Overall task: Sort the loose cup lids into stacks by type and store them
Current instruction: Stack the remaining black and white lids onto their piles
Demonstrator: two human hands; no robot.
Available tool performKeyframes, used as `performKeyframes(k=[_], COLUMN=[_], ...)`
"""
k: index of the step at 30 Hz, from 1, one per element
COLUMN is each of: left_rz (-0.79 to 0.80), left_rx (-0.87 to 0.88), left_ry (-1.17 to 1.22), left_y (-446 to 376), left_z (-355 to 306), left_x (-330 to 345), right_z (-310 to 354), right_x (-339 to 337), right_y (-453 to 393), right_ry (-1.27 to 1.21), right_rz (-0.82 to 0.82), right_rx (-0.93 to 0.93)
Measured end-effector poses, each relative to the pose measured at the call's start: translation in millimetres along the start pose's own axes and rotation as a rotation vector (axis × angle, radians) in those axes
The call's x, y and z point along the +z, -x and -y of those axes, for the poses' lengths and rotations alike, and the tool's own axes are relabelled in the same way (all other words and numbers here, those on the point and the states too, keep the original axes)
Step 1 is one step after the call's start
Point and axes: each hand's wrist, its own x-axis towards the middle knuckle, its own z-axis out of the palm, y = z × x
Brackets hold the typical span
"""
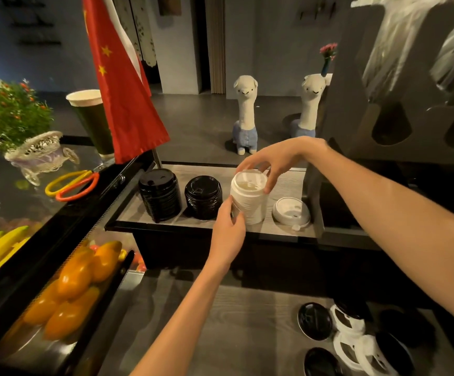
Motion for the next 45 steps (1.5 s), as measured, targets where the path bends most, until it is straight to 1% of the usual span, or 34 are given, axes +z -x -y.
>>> performKeyframes(k=[7, 11, 15, 18, 19, 23, 26, 27, 28, 29, 31, 33, 34, 36, 38, 40, 42, 43, 45], left_rz=[-0.003, 0.011, 0.016, 0.024, 0.032, 0.040, 0.071, 0.077, 0.075, 0.065, 0.007, -0.083, -0.114, -0.096, 0.032, 0.223, 0.376, 0.440, 0.567], left_rx=[0.003, 0.004, 0.053, 0.089, 0.100, 0.136, 0.121, 0.123, 0.129, 0.138, 0.170, 0.174, 0.177, 0.206, 0.204, 0.130, 0.033, 0.013, 0.026], left_ry=[-0.033, -0.040, -0.051, -0.104, -0.121, -0.163, -0.199, -0.204, -0.204, -0.205, -0.229, -0.248, -0.250, -0.299, -0.383, -0.450, -0.491, -0.521, -0.611], left_y=[-3.0, -3.7, -5.9, -6.9, -7.2, -9.6, -10.4, -9.9, -8.6, -5.1, 6.0, 25.7, 34.2, 47.8, 58.0, 71.8, 87.3, 96.1, 111.6], left_z=[-0.2, 0.0, 3.8, 6.7, 7.5, 10.2, 8.9, 7.5, 6.4, 5.1, 4.5, 8.2, 14.6, 37.6, 73.5, 111.4, 145.3, 160.9, 186.1], left_x=[1.8, 1.4, -0.4, -0.2, 0.0, -2.6, -7.3, -9.2, -11.0, -12.1, -12.9, -8.4, -4.9, 7.1, 21.0, 39.4, 54.6, 63.9, 83.0], right_z=[3.3, 0.4, -3.9, -10.5, -11.7, -7.0, -0.8, 3.5, 7.4, 11.3, 18.5, 21.6, 23.4, 23.7, 11.8, -12.9, -39.5, -52.9, -74.4], right_x=[-4.6, -3.4, -1.0, 3.2, 4.7, 8.9, 14.0, 16.1, 19.6, 27.0, 50.9, 91.4, 115.2, 167.5, 225.3, 288.5, 349.8, 378.5, 421.0], right_y=[-10.5, -10.0, -7.8, -4.8, -4.1, 2.2, 12.2, 17.3, 22.7, 29.9, 47.3, 68.7, 81.2, 106.3, 117.3, 118.5, 111.5, 108.8, 103.6], right_ry=[0.064, 0.031, -0.062, -0.246, -0.271, -0.245, -0.213, -0.194, -0.163, -0.127, -0.108, -0.272, -0.376, -0.528, -0.604, -0.715, -0.820, -0.840, -0.840], right_rz=[0.079, 0.097, 0.141, 0.204, 0.211, 0.198, 0.179, 0.138, 0.064, -0.050, -0.350, -0.621, -0.689, -0.688, -0.649, -0.621, -0.583, -0.583, -0.622], right_rx=[0.026, 0.032, 0.021, -0.010, -0.018, -0.031, -0.032, -0.020, -0.004, 0.006, -0.034, -0.098, -0.130, -0.151, -0.115, 0.009, 0.161, 0.255, 0.425])
